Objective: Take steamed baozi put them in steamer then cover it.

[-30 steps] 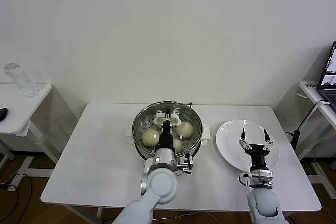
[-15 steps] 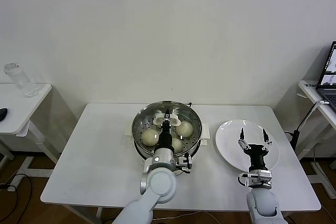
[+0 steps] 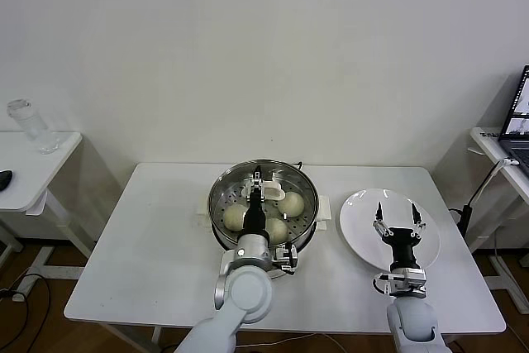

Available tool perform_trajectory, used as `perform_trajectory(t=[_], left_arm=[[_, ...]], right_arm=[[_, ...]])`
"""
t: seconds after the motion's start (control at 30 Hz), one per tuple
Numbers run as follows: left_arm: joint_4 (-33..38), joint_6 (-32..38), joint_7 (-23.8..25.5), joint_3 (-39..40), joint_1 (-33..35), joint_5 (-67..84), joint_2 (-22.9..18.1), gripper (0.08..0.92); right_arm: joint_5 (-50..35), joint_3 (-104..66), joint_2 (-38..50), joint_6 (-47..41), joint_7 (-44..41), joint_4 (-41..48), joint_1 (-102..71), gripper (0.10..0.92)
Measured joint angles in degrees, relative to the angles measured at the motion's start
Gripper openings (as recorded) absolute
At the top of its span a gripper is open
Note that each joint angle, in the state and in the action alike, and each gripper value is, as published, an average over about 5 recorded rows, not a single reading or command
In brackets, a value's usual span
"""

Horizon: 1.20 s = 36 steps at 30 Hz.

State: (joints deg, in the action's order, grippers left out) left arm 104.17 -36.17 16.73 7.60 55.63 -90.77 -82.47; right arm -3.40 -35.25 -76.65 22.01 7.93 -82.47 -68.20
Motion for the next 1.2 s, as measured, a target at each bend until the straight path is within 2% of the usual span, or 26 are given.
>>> perform_trajectory(t=[0.17, 0.3, 0.57, 0.73, 0.87, 0.97, 1.2], left_arm=[[2.3, -0.1, 0.2, 0.3, 1.2, 0.7, 0.9, 0.737], [5.2, -0.6, 0.9, 0.7, 2.5, 2.1, 2.2, 0.805], [13.9, -1.0, 1.6, 0.0, 5.9, 7.5, 6.2, 0.823], [20.1, 0.7, -2.7, -4.0, 8.9, 17.7, 9.7, 0.823], [21.7, 6.4, -9.6, -10.9, 11.6, 31.1, 11.3, 0.823], [20.3, 13.1, -13.8, -17.4, 13.5, 42.6, 12.3, 0.823], [11.6, 29.4, -17.0, -31.0, 16.7, 67.6, 13.1, 0.823]], right_arm=[[0.0, -0.1, 0.2, 0.0, 0.0, -0.3, 0.0, 0.823], [0.0, 0.0, 0.2, -0.1, 0.0, -0.5, 0.0, 0.823], [-1.0, 0.6, 0.5, -0.9, -0.1, -1.7, -0.5, 0.823], [-3.1, 1.6, 1.2, -2.6, 0.3, -3.3, -1.4, 0.823], [-5.5, 1.9, 1.9, -4.2, 0.4, -4.8, -2.4, 0.823], [-7.6, 2.1, 2.3, -5.0, 0.1, -6.0, -3.1, 0.823], [-12.0, 2.5, 2.9, -5.9, -1.0, -8.3, -5.0, 0.823]])
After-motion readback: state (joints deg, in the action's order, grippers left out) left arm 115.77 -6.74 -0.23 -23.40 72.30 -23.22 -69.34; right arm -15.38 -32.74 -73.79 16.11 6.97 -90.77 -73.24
